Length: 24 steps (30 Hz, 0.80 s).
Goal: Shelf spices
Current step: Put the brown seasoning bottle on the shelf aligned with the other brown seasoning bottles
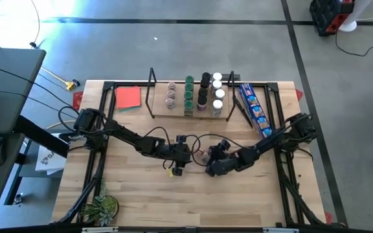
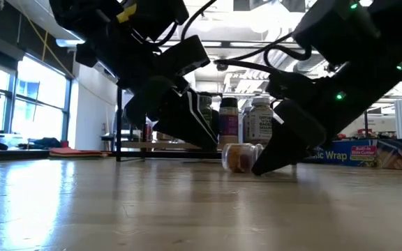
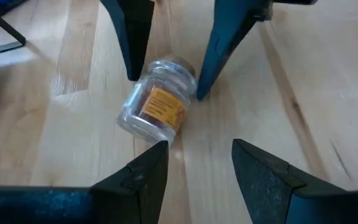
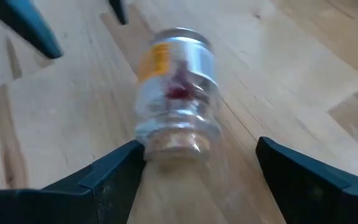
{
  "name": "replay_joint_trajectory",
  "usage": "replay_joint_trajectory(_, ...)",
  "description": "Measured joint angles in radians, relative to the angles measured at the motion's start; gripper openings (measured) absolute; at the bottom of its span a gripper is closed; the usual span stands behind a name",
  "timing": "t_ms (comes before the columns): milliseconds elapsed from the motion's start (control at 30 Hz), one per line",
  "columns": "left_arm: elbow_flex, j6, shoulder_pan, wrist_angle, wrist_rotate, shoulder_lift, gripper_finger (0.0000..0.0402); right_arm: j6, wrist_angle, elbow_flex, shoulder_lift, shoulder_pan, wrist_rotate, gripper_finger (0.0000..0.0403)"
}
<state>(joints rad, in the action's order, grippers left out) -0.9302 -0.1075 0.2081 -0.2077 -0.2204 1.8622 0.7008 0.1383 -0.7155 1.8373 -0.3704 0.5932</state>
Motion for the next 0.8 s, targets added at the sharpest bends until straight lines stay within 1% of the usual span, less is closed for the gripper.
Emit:
replay_joint_trajectory(100, 0.0, -0.017, 0.026, 0.004, -0.024, 0.0, 0.0172, 0.058, 0.001, 0.001, 0.001, -0.024, 0.047, 0.0302)
replay_joint_trajectory(167, 0.0, -0.04, 0.056, 0.016, -0.081, -0.008, 0.0167, 0.062, 0.007, 0.001, 0.001, -0.031, 0.055, 0.0285)
replay_joint_trajectory(267, 0.0, -0.069, 0.096, 0.023, -0.181, -0.029, 0.0159, 0.032, 0.03, 0.001, 0.001, -0.027, 0.058, 0.0254)
replay_joint_trajectory(333, -0.002, -0.078, 0.099, 0.023, -0.194, -0.03, 0.0155, -0.011, 0.048, 0.002, 0.001, -0.016, 0.05, 0.024)
replay_joint_trajectory(467, -0.001, -0.065, 0.047, 0.031, -0.112, -0.007, 0.0146, -0.075, 0.068, 0.001, 0.001, 0.023, 0.001, 0.023)
replay_joint_trajectory(600, -0.001, -0.054, -0.009, 0.016, -0.092, 0.028, 0.0138, -0.109, 0.084, 0.0, -0.001, 0.048, -0.022, 0.0229)
replay_joint_trajectory(633, -0.001, -0.054, -0.019, 0.011, -0.073, 0.037, 0.0136, -0.121, 0.093, 0.0, -0.001, 0.053, -0.032, 0.0229)
replay_joint_trajectory(733, 0.0, -0.052, -0.041, -0.047, -0.007, 0.069, 0.0132, -0.136, 0.127, 0.0, -0.001, 0.064, -0.056, 0.0222)
replay_joint_trajectory(800, 0.0, -0.052, -0.043, -0.083, 0.003, 0.084, 0.0131, -0.152, 0.138, 0.0, -0.001, 0.065, -0.063, 0.021)
